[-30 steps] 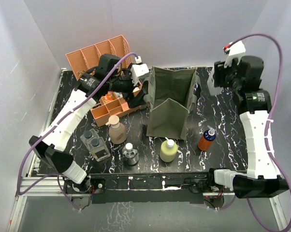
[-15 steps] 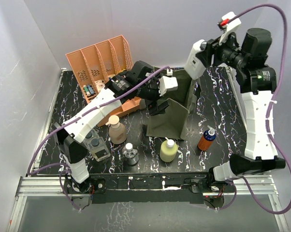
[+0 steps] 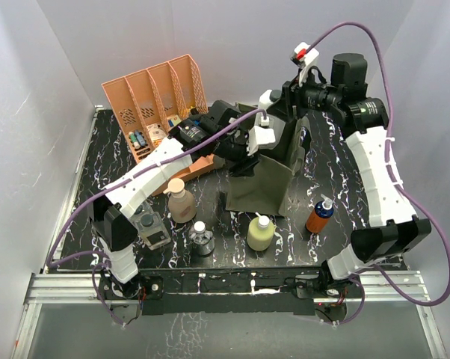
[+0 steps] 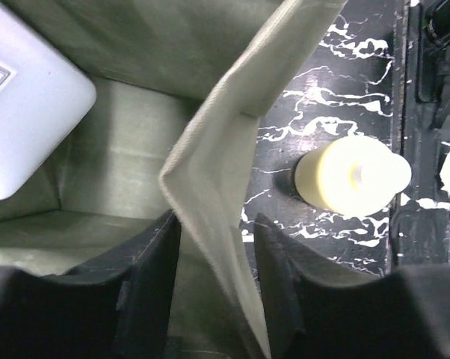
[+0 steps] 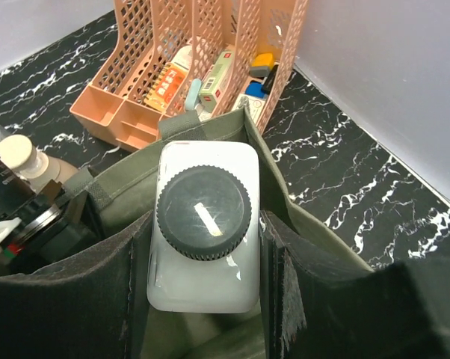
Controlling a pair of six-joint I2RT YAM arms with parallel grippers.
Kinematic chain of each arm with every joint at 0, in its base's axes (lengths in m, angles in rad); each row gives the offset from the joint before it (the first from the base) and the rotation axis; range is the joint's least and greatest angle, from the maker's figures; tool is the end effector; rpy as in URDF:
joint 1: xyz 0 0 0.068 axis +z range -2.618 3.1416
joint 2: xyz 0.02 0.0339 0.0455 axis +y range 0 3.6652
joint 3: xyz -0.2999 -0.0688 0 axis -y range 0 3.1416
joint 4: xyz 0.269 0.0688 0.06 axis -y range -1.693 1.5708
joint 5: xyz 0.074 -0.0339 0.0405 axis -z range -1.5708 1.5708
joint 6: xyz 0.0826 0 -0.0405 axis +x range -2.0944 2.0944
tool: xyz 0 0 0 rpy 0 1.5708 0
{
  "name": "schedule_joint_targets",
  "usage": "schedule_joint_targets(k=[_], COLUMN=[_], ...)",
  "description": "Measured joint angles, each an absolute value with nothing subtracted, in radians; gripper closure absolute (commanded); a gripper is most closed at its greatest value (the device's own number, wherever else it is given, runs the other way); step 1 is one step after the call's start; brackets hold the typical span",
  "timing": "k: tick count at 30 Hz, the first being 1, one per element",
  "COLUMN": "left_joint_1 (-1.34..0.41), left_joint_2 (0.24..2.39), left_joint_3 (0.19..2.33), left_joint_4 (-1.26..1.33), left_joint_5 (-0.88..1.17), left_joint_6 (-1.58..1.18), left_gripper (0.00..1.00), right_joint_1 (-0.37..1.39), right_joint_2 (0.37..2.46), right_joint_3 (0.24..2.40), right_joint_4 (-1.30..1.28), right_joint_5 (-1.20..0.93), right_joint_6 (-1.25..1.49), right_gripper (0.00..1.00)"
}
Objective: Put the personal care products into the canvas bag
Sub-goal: Place the care product in the canvas bag.
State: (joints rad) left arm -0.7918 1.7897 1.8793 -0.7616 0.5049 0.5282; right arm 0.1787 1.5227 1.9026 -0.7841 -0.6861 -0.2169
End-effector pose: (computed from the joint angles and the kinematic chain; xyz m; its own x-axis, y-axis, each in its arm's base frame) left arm 0.2963 -0.3570 0.3990 0.0702 0.5568 -0.8277 0.9881 0.0752 0.1343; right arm 0.3449 0.1155 0.5143 -0.2250 -0.2098 -0.9515 -0.7774 0.6274 0.0455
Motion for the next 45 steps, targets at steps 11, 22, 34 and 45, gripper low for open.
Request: schedule_joint_targets(k=[11,22,34,45], left_joint_1=[-0.794,-0.794,-0.794,-0.794], left_joint_2=[1.772,1.770,1.748,1.736], left_joint_3=[1.879,1.879,1.884,1.877], left_joint_4=[-0.851,-0.965,-1.048,-1.058], left_joint_5=[0.593,0.671,0.682,0.681], left_joint_6=[0.666,0.860,0.970,1.011], left_gripper=[1.00,1.00,1.00,1.00], right_joint_1=[0.273,0.286,0.286,0.291], right_joint_2=[1.590,1.643,1.673,1.750], right_joint_3=[1.843,1.815,1.742,1.612], right_joint_4=[-0.780,-0.783,-0.782,-0.689], right_joint_5=[-0.738,-0.753,-0.762,-0.717], right_joint_6=[-0.350,-0.444,-0.550,-0.591], right_gripper=[0.92,0.92,0.92,0.92])
